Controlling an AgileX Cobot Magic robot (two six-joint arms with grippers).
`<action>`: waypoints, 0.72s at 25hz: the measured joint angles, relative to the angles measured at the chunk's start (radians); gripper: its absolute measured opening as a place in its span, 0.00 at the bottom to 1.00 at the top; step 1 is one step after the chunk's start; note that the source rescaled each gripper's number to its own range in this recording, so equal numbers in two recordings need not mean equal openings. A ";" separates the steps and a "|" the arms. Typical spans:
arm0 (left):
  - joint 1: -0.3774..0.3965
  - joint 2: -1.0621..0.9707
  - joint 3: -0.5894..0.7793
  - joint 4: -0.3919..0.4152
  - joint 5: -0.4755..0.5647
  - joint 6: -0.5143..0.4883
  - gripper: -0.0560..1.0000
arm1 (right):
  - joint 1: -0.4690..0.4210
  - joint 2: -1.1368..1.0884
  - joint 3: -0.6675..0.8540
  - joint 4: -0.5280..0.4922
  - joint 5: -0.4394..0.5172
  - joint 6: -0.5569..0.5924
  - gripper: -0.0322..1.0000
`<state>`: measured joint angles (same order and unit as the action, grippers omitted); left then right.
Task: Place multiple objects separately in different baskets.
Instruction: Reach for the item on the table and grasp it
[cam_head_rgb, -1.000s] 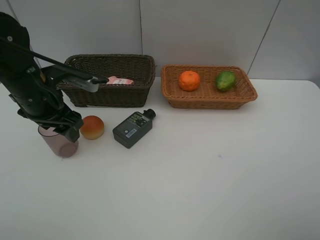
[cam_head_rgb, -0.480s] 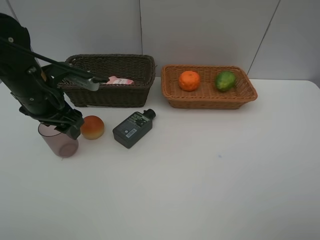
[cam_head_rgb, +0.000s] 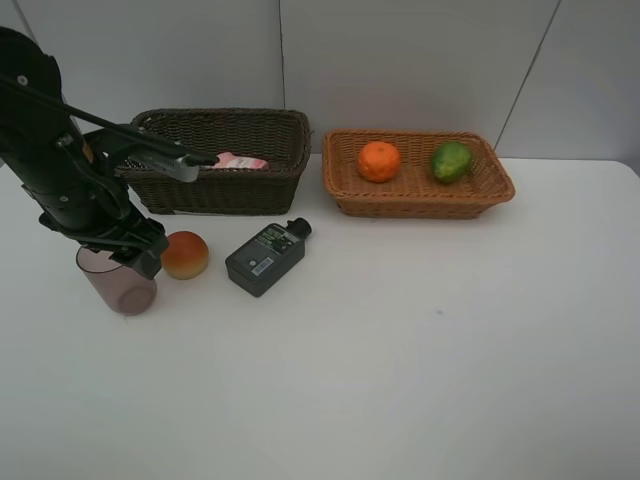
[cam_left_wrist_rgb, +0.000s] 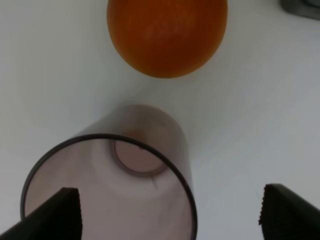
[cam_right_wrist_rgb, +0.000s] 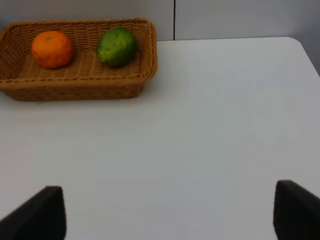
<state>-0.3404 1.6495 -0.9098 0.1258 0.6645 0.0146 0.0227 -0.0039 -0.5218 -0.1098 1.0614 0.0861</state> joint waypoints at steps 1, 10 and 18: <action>0.000 0.000 0.000 0.000 0.000 0.000 0.93 | 0.000 0.000 0.000 0.000 0.000 0.000 0.80; -0.012 0.023 0.000 0.003 -0.001 0.000 0.93 | 0.000 0.000 0.000 0.000 0.000 0.000 0.80; -0.024 0.084 0.000 0.004 -0.026 0.000 0.93 | 0.000 0.000 0.000 0.000 0.000 0.000 0.80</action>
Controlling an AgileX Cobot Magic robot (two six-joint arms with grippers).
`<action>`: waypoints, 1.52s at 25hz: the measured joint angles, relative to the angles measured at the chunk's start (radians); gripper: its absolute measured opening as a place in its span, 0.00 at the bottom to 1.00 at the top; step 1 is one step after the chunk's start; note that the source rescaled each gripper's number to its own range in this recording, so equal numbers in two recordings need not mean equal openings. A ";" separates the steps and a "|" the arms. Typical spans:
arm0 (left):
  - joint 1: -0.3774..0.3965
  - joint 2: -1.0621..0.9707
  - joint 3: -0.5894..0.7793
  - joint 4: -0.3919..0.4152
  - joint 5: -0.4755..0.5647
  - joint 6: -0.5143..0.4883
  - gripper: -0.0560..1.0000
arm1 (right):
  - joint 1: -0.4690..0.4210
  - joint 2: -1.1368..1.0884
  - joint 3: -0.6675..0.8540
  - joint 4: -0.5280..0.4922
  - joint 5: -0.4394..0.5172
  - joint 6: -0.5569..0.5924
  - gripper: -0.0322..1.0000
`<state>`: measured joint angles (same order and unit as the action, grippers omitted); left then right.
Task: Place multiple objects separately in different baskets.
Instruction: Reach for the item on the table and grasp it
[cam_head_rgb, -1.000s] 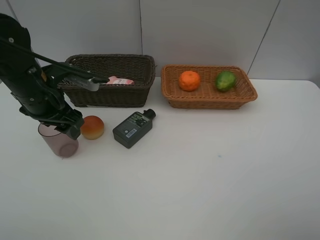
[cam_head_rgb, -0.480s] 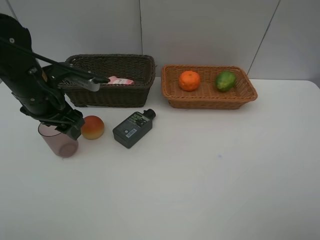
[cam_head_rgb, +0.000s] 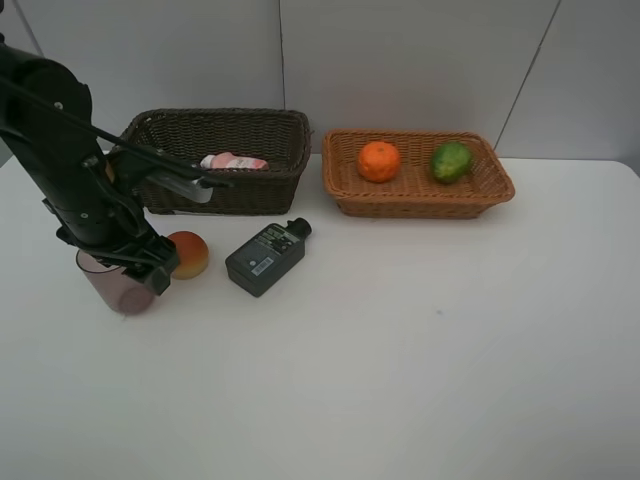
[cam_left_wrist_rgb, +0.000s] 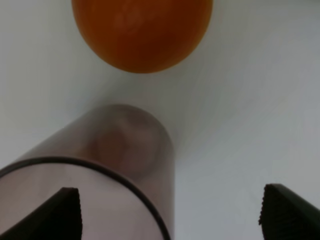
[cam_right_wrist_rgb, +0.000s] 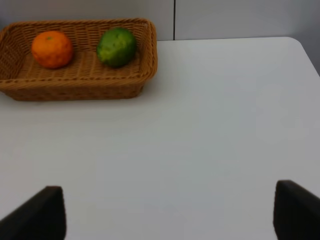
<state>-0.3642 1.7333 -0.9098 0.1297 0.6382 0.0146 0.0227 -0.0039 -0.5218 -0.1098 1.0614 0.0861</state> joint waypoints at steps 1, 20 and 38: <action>0.000 0.010 -0.001 0.000 -0.005 0.000 0.93 | 0.000 0.000 0.000 0.000 0.000 0.000 0.80; 0.000 0.088 -0.001 0.000 -0.052 0.000 0.93 | 0.000 0.000 0.000 0.000 0.000 0.000 0.80; -0.011 0.088 -0.001 0.024 -0.052 0.000 0.05 | 0.000 0.000 0.000 0.000 0.000 0.000 0.80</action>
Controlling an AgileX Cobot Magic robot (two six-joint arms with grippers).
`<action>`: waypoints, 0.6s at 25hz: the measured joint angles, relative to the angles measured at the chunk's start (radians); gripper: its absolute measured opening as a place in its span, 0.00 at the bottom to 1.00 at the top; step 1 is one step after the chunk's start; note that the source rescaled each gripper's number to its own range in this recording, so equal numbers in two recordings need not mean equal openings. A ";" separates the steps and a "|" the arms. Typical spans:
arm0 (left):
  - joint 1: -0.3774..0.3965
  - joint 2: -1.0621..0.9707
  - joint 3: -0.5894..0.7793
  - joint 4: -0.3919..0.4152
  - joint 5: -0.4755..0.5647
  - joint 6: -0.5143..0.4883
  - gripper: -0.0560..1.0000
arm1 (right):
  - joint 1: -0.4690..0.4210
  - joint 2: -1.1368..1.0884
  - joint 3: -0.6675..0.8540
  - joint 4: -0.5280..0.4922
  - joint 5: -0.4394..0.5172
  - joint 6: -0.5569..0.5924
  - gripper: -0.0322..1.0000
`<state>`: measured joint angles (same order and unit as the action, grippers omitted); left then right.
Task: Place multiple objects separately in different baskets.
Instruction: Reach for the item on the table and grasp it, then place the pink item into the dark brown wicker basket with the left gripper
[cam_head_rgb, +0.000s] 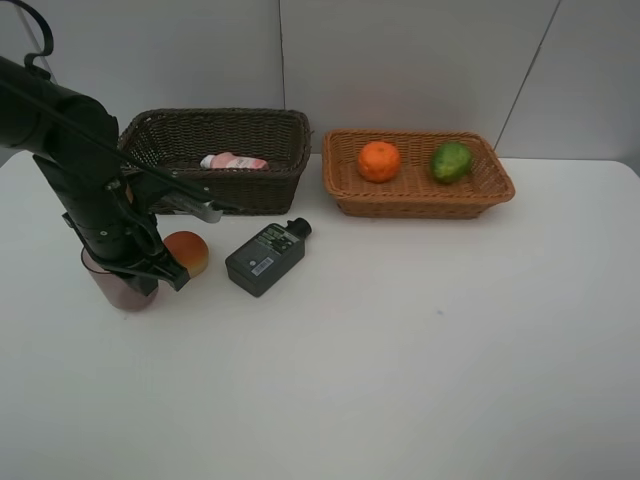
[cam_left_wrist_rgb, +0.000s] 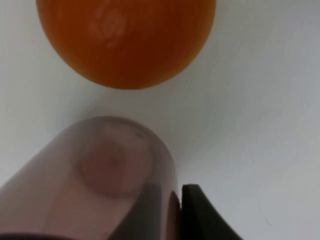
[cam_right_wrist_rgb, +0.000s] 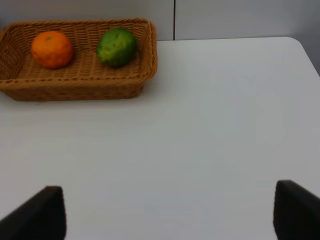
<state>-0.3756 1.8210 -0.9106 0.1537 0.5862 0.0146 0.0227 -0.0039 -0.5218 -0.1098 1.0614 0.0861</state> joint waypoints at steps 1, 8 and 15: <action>0.000 0.000 0.000 0.000 0.002 0.000 0.05 | 0.000 0.000 0.000 0.000 0.000 0.000 0.80; 0.000 0.000 0.000 0.001 0.019 0.000 0.05 | 0.000 0.000 0.000 0.000 0.000 0.000 0.80; 0.000 0.000 0.000 0.001 0.019 0.000 0.05 | 0.000 0.000 0.000 0.000 0.000 0.000 0.80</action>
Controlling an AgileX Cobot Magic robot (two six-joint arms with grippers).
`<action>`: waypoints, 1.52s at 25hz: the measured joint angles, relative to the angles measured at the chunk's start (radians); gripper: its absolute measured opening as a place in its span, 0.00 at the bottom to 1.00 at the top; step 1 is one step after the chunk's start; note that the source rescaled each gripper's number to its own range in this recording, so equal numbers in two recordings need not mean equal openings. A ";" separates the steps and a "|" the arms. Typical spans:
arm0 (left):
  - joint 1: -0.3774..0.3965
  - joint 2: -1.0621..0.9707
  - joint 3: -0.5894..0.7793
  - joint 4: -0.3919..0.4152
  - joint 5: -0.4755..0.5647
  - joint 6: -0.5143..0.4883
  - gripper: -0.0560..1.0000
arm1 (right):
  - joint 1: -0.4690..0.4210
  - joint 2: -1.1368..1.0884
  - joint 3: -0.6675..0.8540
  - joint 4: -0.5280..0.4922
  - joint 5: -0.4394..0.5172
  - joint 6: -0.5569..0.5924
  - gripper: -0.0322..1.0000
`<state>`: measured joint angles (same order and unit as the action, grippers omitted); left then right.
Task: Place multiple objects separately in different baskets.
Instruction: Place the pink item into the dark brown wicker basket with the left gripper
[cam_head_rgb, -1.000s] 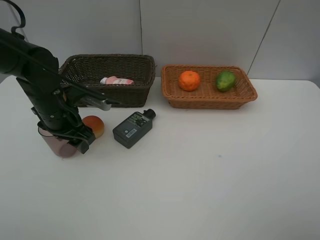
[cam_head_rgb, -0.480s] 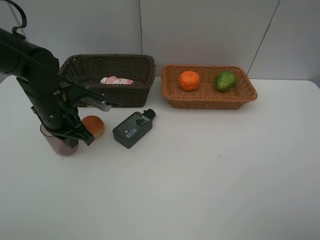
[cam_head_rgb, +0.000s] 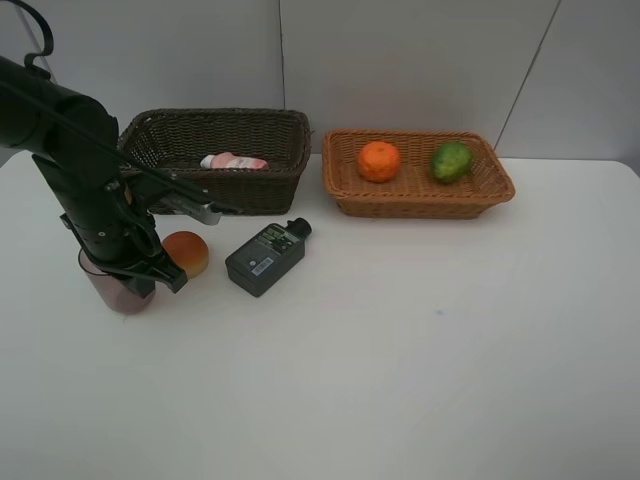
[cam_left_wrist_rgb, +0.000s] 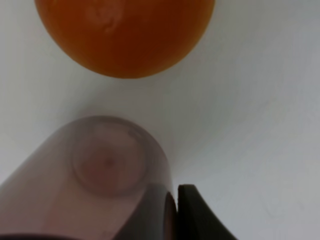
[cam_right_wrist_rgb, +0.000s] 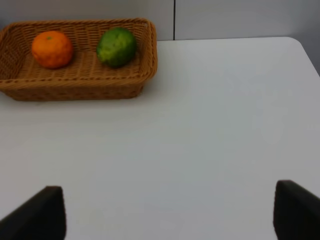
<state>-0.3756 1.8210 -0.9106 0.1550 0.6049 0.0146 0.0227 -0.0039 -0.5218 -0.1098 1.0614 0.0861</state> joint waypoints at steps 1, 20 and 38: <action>0.000 0.000 0.000 0.000 0.000 0.000 0.05 | 0.000 0.000 0.000 0.000 0.000 0.000 0.80; 0.000 -0.122 0.000 0.000 0.097 -0.008 0.05 | 0.000 0.000 0.000 0.000 0.000 0.000 0.80; 0.000 -0.298 -0.298 0.022 0.299 -0.045 0.05 | 0.000 0.000 0.000 0.000 0.000 0.000 0.80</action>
<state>-0.3756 1.5235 -1.2090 0.1771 0.9038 -0.0300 0.0227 -0.0039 -0.5218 -0.1098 1.0614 0.0861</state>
